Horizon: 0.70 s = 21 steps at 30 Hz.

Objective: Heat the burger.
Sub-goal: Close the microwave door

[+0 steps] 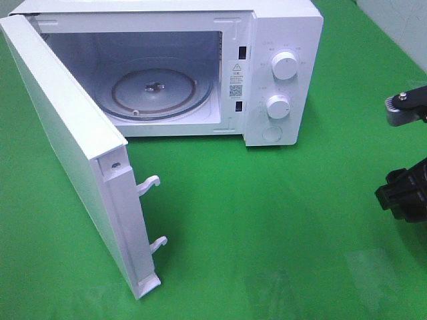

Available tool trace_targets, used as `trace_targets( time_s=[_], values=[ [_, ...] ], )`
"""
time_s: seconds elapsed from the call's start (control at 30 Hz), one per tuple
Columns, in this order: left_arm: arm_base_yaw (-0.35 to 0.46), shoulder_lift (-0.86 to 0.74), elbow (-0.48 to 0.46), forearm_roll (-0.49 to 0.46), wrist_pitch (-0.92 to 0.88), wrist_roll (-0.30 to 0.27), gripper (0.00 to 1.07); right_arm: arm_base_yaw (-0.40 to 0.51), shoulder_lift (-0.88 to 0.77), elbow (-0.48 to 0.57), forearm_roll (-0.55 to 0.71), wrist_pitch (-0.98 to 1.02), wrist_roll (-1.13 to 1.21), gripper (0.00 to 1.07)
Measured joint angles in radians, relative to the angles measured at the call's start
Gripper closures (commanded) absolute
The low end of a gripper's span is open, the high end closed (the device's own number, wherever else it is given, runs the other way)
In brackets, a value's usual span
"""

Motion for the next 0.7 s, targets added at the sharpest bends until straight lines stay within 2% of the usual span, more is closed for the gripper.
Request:
trace_targets(
  time_s=[0.03,0.07,0.17,0.23,0.3,0.37,0.4,0.43,0.7],
  values=[
    [0.000,0.000,0.000,0.000,0.000,0.000,0.13,0.000,0.000,0.000,0.000,0.000,0.000,0.28],
    [0.000,0.000,0.000,0.000,0.000,0.000,0.13,0.000,-0.077,0.000,0.086,0.039,-0.087,0.29],
    [0.000,0.000,0.000,0.000,0.000,0.000,0.13,0.000,-0.146,0.000,0.153,0.100,-0.156,0.29],
    [0.000,0.000,0.000,0.000,0.000,0.000,0.13,0.000,-0.297,0.000,0.245,0.226,-0.258,0.31],
    [0.000,0.000,0.000,0.000,0.000,0.000,0.13,0.000,-0.297,0.000,0.245,0.226,-0.258,0.31],
    [0.000,0.000,0.000,0.000,0.000,0.000,0.13,0.000,-0.449,0.000,0.291,0.311,-0.298,0.31],
    [0.000,0.000,0.000,0.000,0.000,0.000,0.13,0.000,-0.449,0.000,0.291,0.311,-0.298,0.31],
    [0.000,0.000,0.000,0.000,0.000,0.000,0.13,0.000,-0.532,0.000,0.296,0.338,-0.309,0.31],
    [0.000,0.000,0.000,0.000,0.000,0.000,0.13,0.000,-0.784,0.000,0.297,0.387,-0.316,0.31]
  ],
)
